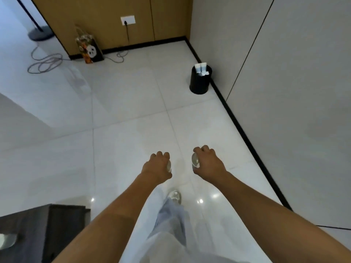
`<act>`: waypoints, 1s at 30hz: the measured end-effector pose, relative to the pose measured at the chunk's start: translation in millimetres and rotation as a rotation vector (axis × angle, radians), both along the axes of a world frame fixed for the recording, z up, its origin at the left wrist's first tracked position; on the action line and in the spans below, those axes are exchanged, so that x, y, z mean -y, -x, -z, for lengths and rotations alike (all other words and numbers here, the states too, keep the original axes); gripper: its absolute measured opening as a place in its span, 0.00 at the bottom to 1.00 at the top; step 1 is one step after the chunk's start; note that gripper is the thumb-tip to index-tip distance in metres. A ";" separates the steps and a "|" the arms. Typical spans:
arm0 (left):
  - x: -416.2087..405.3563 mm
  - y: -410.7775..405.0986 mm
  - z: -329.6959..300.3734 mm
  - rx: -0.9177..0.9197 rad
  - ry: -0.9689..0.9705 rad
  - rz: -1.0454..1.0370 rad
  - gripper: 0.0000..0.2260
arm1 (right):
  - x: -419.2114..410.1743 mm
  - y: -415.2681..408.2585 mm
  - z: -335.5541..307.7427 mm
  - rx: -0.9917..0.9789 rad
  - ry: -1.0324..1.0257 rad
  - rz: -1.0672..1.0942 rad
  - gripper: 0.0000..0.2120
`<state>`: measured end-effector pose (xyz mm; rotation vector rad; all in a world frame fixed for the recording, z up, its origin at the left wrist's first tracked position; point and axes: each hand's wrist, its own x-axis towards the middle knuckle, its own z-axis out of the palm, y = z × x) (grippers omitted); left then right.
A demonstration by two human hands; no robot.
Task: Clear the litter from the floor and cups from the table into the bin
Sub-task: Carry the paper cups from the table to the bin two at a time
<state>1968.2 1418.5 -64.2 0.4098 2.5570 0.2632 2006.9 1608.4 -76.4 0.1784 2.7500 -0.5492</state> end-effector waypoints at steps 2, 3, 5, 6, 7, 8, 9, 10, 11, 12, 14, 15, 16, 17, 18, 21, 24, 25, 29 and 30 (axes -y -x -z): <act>-16.5 43.7 -4.4 0.005 -0.011 0.032 0.23 | -12.9 38.4 -3.7 0.006 0.002 0.036 0.27; -26.1 69.7 -5.1 0.010 -0.022 0.051 0.24 | -20.8 61.3 -5.1 0.009 0.009 0.057 0.27; -46.3 119.0 -9.7 0.006 -0.046 0.092 0.24 | -36.8 103.9 -8.4 -0.008 0.010 0.087 0.28; -56.4 142.8 -13.0 0.002 -0.061 0.104 0.24 | -45.5 123.7 -10.6 -0.013 0.010 0.104 0.28; -67.6 167.5 -15.4 -0.001 -0.074 0.112 0.24 | -55.9 144.0 -11.8 -0.019 0.013 0.119 0.28; -77.8 188.6 -17.5 -0.001 -0.084 0.123 0.24 | -65.3 161.1 -12.8 -0.015 0.018 0.128 0.29; -86.9 206.4 -18.1 0.002 -0.093 0.135 0.24 | -74.4 175.4 -12.4 -0.012 0.020 0.139 0.28; -99.7 230.1 -17.3 0.003 -0.104 0.152 0.24 | -87.6 195.3 -11.1 -0.012 0.021 0.155 0.28; -111.4 250.1 -16.5 0.004 -0.111 0.165 0.24 | -99.9 212.8 -9.8 -0.009 0.021 0.169 0.28; -125.5 273.8 -14.9 0.004 -0.119 0.175 0.24 | -114.9 234.2 -7.8 -0.007 0.022 0.181 0.28; -150.1 314.6 -11.8 0.002 -0.137 0.188 0.24 | -141.6 272.3 -5.3 0.000 0.016 0.180 0.29; -166.4 339.3 -9.4 -0.001 -0.149 0.184 0.24 | -159.3 296.4 -3.4 0.000 0.015 0.179 0.29; -180.4 360.1 -7.5 0.003 -0.162 0.173 0.24 | -174.6 317.2 -2.0 -0.001 0.016 0.187 0.29; -197.9 385.3 -5.5 0.009 -0.183 0.156 0.25 | -193.2 342.9 -0.9 -0.011 0.015 0.194 0.29; -213.4 406.1 -4.7 0.023 -0.201 0.138 0.25 | -209.1 364.9 -1.6 -0.015 0.013 0.191 0.30; -256.9 462.9 -2.8 0.060 -0.211 0.095 0.27 | -253.0 427.1 -4.3 0.005 0.019 0.180 0.30; -293.5 517.2 -2.2 0.057 -0.219 0.089 0.28 | -292.4 489.7 -7.4 0.007 0.011 0.166 0.30; -303.6 536.3 -1.3 0.057 -0.222 0.079 0.28 | -304.5 511.6 -8.0 0.011 0.005 0.168 0.30; -331.4 602.6 3.0 0.075 -0.204 0.046 0.28 | -336.4 587.1 -3.0 0.045 0.005 0.146 0.30; -338.4 624.2 6.4 0.076 -0.204 0.035 0.28 | -343.8 610.7 0.4 0.046 0.008 0.139 0.30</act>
